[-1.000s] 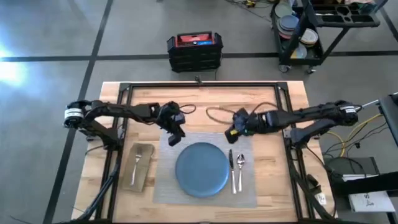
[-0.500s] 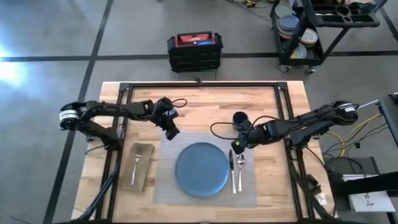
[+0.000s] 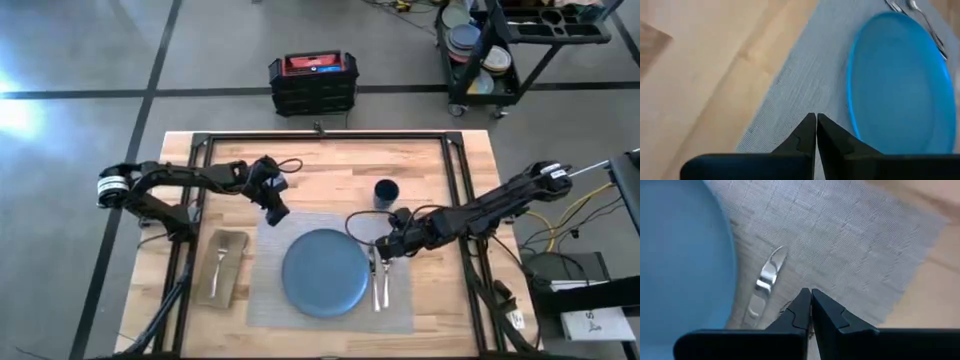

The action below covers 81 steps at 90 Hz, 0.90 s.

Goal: Set table place
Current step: Adjust the silver spoon on the gray table mat

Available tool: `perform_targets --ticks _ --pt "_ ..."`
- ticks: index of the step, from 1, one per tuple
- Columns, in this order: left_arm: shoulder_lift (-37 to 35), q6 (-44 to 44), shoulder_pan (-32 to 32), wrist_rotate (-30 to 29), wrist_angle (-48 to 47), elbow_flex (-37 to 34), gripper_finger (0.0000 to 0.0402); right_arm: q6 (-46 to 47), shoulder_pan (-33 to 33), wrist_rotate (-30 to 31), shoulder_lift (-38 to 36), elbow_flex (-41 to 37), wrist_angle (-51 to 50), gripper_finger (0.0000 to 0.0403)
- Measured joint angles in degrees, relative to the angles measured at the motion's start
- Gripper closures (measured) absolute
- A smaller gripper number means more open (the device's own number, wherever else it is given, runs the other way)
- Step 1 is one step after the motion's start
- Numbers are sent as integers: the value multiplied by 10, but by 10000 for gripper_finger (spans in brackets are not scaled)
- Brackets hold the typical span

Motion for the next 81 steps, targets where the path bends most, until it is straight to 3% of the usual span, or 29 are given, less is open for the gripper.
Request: perform_targets --ticks 46,81 --pt "0 15 -1 17 -27 0 402 90 62 -13 43 -5 -8 403" --pt "0 18 -1 17 -30 -1 402 97 62 -37 58 -21 -12 403"
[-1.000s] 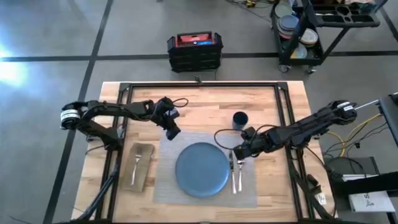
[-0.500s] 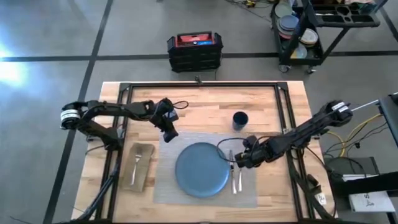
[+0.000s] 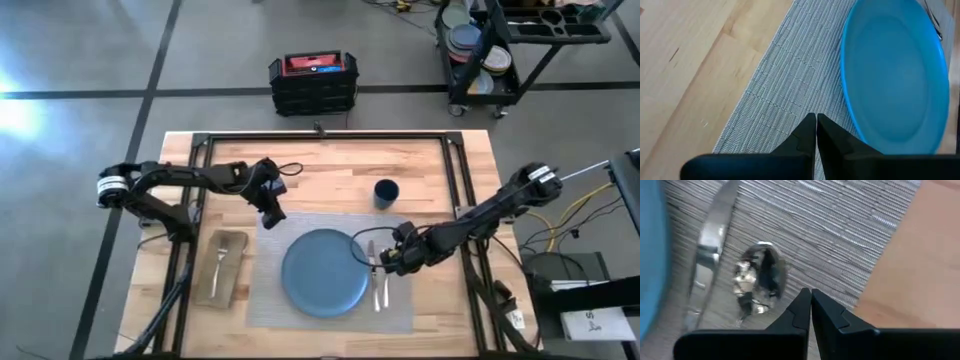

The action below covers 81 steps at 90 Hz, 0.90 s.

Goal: Set table place
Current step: Adjust the silver spoon on the gray table mat, then adjust the gray table mat

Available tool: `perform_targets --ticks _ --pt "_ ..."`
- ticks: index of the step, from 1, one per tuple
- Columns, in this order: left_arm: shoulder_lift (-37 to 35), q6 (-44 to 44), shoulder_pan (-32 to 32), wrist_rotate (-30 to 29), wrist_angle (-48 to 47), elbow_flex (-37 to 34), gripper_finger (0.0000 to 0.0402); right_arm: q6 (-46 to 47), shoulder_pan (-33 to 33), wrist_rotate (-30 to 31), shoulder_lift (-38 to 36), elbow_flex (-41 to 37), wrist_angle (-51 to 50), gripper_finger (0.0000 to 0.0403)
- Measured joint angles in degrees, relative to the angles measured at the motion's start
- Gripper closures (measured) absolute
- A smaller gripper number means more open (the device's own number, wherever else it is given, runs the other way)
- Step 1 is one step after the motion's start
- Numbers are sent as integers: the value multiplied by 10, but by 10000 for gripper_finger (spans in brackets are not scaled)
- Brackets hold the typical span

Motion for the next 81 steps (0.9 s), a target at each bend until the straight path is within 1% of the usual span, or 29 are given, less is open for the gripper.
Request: perform_targets --ticks 33,59,81 --pt "0 1 0 0 1 0 402 -24 0 0 0 -2 37 403" --pt "0 1 0 0 0 0 402 -30 0 2 20 -4 85 403" --pt "0 1 0 0 -7 0 402 -19 0 1 24 -5 79 403"
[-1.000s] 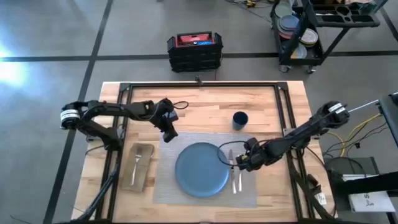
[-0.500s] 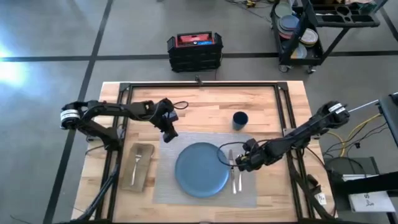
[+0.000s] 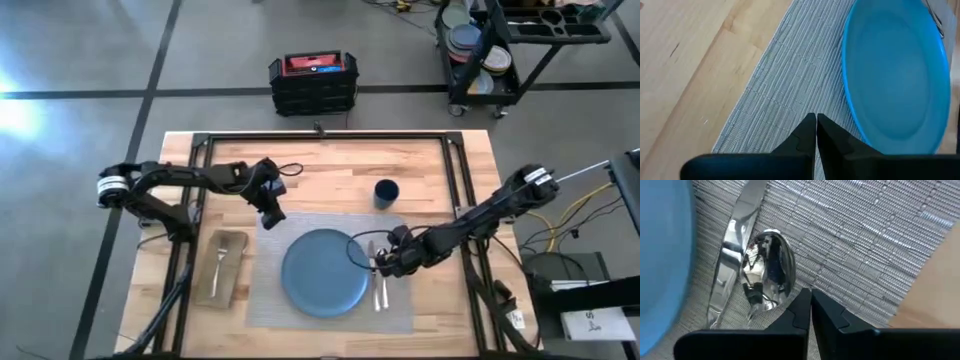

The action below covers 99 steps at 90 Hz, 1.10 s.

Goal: Set table place
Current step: Adjust the gray table mat

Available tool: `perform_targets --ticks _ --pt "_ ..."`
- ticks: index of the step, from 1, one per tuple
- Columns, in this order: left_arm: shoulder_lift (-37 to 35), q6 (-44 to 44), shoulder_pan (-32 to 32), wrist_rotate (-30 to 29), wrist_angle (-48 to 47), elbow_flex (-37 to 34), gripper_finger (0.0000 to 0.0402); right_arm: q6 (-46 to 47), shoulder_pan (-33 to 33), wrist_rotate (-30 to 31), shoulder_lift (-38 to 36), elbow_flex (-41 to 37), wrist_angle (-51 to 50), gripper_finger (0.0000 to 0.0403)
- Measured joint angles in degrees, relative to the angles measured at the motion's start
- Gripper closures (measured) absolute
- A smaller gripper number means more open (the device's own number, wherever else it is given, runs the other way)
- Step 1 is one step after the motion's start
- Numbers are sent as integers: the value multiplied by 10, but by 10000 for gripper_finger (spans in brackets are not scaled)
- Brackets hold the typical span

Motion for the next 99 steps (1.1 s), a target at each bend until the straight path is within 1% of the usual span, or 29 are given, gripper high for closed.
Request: perform_targets --ticks 14,28,36,44,65,75,99 --pt "-2 6 0 0 -31 0 402 3 0 6 -6 0 -1 403" --pt "-11 36 0 0 -101 0 402 17 2 43 -20 0 -5 403" --pt "-12 58 -3 -18 -126 -3 402 21 2 50 -20 0 -22 403" --pt "-12 66 -4 -34 -121 -19 402 22 1 50 -18 -1 -31 403" --pt "-11 50 -4 -35 -80 -78 402 33 1 59 -17 -4 -32 403" --pt "-13 45 -3 -30 -68 -95 401 37 0 61 -19 -4 -31 403" --pt "-17 32 -5 23 -64 -108 401 41 0 60 -19 -4 -31 403"
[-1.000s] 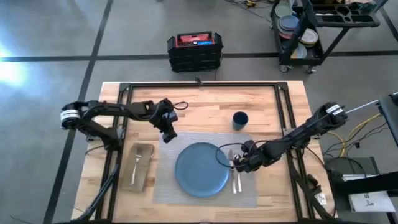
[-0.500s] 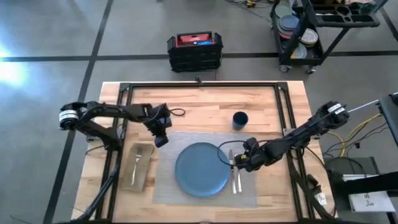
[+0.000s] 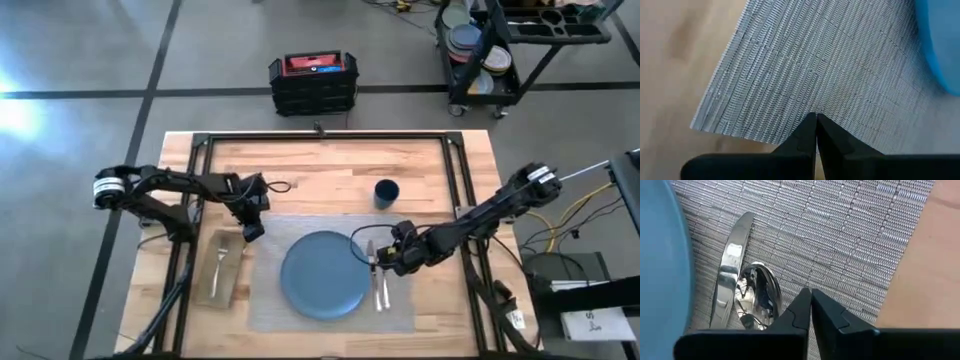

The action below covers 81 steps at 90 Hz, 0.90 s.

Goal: Set table place
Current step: Adjust the gray table mat, then adjust the brown table napkin

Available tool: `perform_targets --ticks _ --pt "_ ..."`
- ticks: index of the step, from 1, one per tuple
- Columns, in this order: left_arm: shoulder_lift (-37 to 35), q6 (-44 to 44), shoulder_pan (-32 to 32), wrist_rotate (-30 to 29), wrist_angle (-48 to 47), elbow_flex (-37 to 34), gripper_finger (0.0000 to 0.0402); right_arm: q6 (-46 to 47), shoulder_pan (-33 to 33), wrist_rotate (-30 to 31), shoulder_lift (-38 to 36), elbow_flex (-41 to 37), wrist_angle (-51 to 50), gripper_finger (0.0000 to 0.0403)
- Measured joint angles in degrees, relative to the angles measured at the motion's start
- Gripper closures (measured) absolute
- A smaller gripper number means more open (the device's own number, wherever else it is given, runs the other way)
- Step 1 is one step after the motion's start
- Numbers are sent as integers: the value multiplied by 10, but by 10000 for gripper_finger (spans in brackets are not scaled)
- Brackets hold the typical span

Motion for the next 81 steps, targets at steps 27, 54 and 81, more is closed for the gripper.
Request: perform_targets --ticks 27,54,81 --pt "-77 -12 0 -6 -44 39 401 8 0 12 0 0 0 403" --pt "-230 -82 -71 -69 -231 41 401 6 0 15 0 0 1 403" --pt "-263 -362 -272 -257 -254 41 401 -8 -1 30 0 0 -6 403"
